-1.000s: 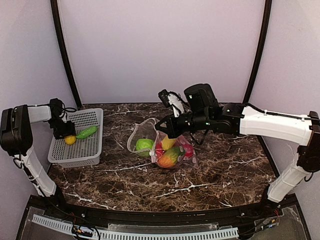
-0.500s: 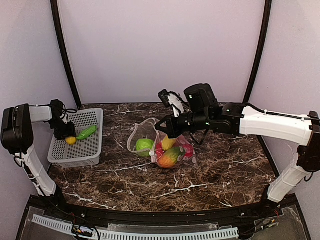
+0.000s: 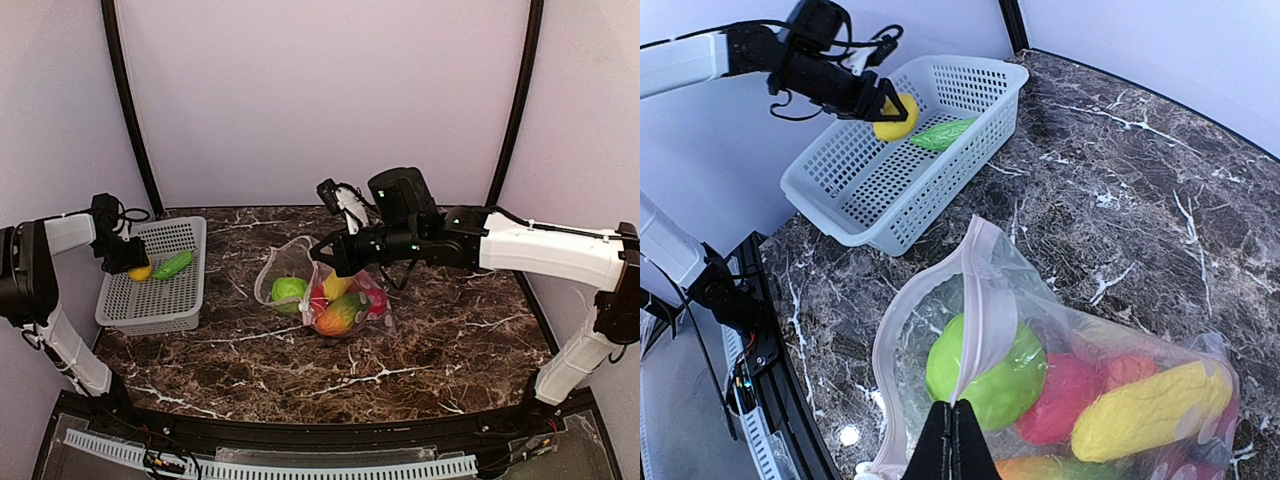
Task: Place the food in the zip-top bag and seal the zipper
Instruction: Pick up the fake fruit from the bin, then place the fake fruit in the zipper food storage bag.
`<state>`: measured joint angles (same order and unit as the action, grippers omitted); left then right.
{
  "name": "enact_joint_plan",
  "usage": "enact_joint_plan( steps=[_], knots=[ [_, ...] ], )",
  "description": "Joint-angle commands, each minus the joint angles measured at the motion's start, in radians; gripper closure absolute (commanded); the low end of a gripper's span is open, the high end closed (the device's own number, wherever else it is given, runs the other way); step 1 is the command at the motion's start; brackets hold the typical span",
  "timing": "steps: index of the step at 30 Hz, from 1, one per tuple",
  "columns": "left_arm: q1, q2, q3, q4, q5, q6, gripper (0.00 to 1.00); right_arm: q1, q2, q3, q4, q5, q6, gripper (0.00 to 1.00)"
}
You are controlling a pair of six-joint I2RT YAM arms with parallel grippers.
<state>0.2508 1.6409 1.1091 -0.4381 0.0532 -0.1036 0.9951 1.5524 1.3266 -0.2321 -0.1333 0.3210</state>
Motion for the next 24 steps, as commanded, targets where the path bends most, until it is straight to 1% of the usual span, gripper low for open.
enact_joint_plan(
  steps=[1,4,6,7,8,9,10,11,12,13,14,15,16,17,18,20,24],
  knots=[
    [0.003,-0.245,-0.061,0.020,0.019,0.042,0.41,-0.003,-0.014,0.017,0.026,0.007,0.005,1.00],
    [0.002,-0.352,-0.083,-0.023,0.081,0.046,0.41,-0.003,-0.002,0.031,0.025,-0.007,0.001,1.00],
    [-0.002,-0.434,-0.104,-0.050,0.167,0.028,0.41,-0.003,0.008,0.041,0.025,-0.018,-0.002,1.00],
    [-0.015,-0.485,-0.120,-0.065,0.239,0.013,0.42,-0.003,0.014,0.046,0.026,-0.023,-0.002,1.00],
    [-0.028,-0.512,-0.127,-0.070,0.276,0.006,0.42,-0.003,0.022,0.052,0.025,-0.028,-0.003,1.00],
    [-0.064,-0.561,-0.139,-0.082,0.328,-0.015,0.42,-0.003,0.028,0.058,0.026,-0.035,-0.003,1.00],
    [-0.093,-0.604,-0.144,-0.084,0.344,-0.026,0.42,-0.003,0.034,0.065,0.027,-0.040,-0.003,1.00],
    [-0.166,-0.625,-0.151,-0.085,0.360,-0.053,0.42,-0.003,0.038,0.071,0.027,-0.048,-0.003,1.00],
    [-0.205,-0.657,-0.154,-0.084,0.365,-0.068,0.42,-0.003,0.042,0.076,0.027,-0.051,-0.003,1.00],
    [-0.296,-0.669,-0.154,-0.076,0.368,-0.102,0.42,-0.004,0.045,0.080,0.029,-0.055,-0.003,1.00],
    [-0.335,-0.684,-0.154,-0.070,0.378,-0.122,0.42,-0.003,0.046,0.081,0.029,-0.058,-0.002,1.00],
    [-0.412,-0.687,-0.151,-0.056,0.384,-0.157,0.43,-0.003,0.046,0.082,0.031,-0.061,-0.002,1.00],
    [-0.447,-0.688,-0.149,-0.038,0.394,-0.175,0.43,-0.002,0.046,0.082,0.033,-0.062,-0.002,1.00],
    [-0.522,-0.688,-0.147,-0.029,0.396,-0.207,0.43,-0.002,0.045,0.080,0.033,-0.061,0.000,1.00],
    [-0.560,-0.682,-0.145,-0.008,0.395,-0.221,0.43,-0.002,0.044,0.080,0.034,-0.063,0.002,1.00],
    [-0.695,-0.667,-0.138,0.026,0.400,-0.261,0.43,-0.002,0.039,0.075,0.034,-0.060,0.005,1.00],
    [-0.854,-0.598,-0.107,0.080,0.426,-0.330,0.43,-0.002,0.032,0.068,0.038,-0.054,0.012,1.00]
  ],
)
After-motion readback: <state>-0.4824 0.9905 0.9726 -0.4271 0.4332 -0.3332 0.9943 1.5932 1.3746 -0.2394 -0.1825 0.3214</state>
